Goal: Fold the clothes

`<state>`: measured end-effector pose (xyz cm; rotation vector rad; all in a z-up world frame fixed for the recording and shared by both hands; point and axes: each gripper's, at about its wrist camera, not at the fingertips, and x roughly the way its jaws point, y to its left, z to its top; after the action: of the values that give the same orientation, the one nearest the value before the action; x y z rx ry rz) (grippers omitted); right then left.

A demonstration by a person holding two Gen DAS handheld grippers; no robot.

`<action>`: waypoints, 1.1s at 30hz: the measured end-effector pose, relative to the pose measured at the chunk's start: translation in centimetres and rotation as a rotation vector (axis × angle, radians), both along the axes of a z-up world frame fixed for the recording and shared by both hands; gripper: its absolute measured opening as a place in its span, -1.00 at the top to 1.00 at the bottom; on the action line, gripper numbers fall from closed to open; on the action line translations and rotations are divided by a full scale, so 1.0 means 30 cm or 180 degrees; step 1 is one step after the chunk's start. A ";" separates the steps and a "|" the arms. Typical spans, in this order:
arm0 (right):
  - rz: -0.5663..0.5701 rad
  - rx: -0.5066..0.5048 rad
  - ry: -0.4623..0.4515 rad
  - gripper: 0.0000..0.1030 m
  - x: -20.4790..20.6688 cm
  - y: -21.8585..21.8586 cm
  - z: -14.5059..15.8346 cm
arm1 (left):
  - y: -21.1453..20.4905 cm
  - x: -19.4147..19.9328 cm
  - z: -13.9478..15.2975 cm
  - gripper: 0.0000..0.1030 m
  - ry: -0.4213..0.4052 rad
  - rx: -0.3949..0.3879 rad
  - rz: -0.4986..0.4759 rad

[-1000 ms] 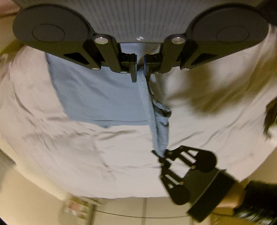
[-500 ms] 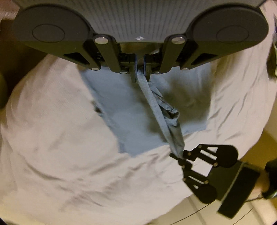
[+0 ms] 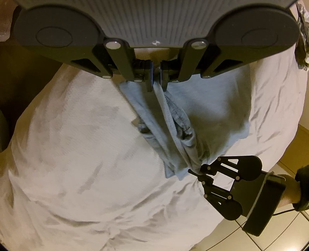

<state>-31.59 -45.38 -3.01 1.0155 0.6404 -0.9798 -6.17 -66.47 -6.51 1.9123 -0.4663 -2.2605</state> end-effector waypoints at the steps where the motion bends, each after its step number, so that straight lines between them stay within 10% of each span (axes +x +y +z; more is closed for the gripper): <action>1: -0.0014 0.0010 -0.0004 0.93 -0.007 -0.004 -0.006 | -0.007 -0.006 -0.007 0.86 0.0014 0.0007 0.0038; 15: -0.0595 0.0093 0.0156 0.61 -0.147 0.024 0.017 | -0.096 0.168 0.081 0.48 0.0495 -0.0191 0.1575; 26: -0.0323 0.0010 0.0017 0.40 -0.034 -0.010 0.035 | -0.078 0.214 0.057 0.20 0.1114 0.0486 0.2566; 30: -0.0284 -0.0065 -0.0014 0.30 0.000 -0.054 0.039 | -0.088 0.208 0.009 0.27 0.1110 0.0474 0.2703; 33: -0.0065 -0.0222 0.0013 0.30 0.052 -0.104 0.046 | -0.096 0.203 -0.026 0.79 0.1107 0.0464 0.2806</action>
<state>-30.04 -48.50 -1.63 0.9601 0.5964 -1.0157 -0.07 -69.35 -7.29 1.3112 0.5068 -1.9403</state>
